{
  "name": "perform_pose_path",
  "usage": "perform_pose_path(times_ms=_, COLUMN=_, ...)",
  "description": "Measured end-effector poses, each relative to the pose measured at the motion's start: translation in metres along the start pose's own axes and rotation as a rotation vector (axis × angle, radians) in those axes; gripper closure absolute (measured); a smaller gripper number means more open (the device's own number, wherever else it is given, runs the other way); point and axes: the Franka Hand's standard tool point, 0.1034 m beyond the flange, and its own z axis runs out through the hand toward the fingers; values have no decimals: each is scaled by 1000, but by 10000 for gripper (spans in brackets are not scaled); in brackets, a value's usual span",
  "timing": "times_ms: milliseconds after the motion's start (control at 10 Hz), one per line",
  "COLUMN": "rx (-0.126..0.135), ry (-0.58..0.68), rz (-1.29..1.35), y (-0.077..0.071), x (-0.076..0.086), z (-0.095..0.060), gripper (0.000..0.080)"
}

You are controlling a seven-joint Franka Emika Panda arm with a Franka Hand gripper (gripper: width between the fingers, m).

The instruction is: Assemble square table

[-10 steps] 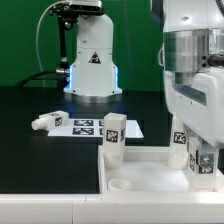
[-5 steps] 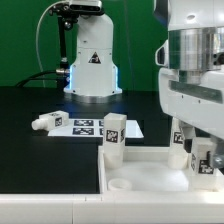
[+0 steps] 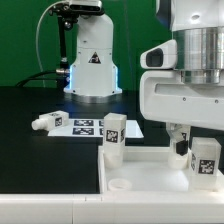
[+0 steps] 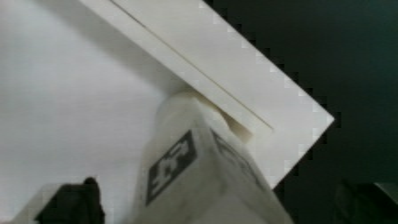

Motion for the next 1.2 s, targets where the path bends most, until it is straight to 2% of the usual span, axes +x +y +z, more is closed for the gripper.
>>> perform_pose_path(times_ms=100, rx=-36, ry=14, rz=-286, y=-1, x=2, z=-2, gripper=150)
perform_pose_path(times_ms=200, rx=-40, ry=21, rz=-413, y=-2, x=4, z=-4, gripper=150)
perform_pose_path(times_ms=300, rx=-41, ry=20, rz=-410, y=-2, x=4, z=-3, gripper=152)
perform_pose_path(times_ms=400, rx=-40, ry=21, rz=-359, y=-2, x=4, z=-3, gripper=264)
perform_pose_path(times_ms=500, rx=-40, ry=21, rz=-357, y=-2, x=4, z=-3, gripper=264)
perform_pose_path(times_ms=700, rx=-41, ry=21, rz=-191, y=0, x=5, z=-3, gripper=512)
perform_pose_path(times_ms=1000, rx=-40, ry=24, rz=6, y=2, x=6, z=-2, gripper=512)
perform_pose_path(times_ms=1200, rx=-12, ry=26, rz=421, y=8, x=8, z=-2, gripper=512)
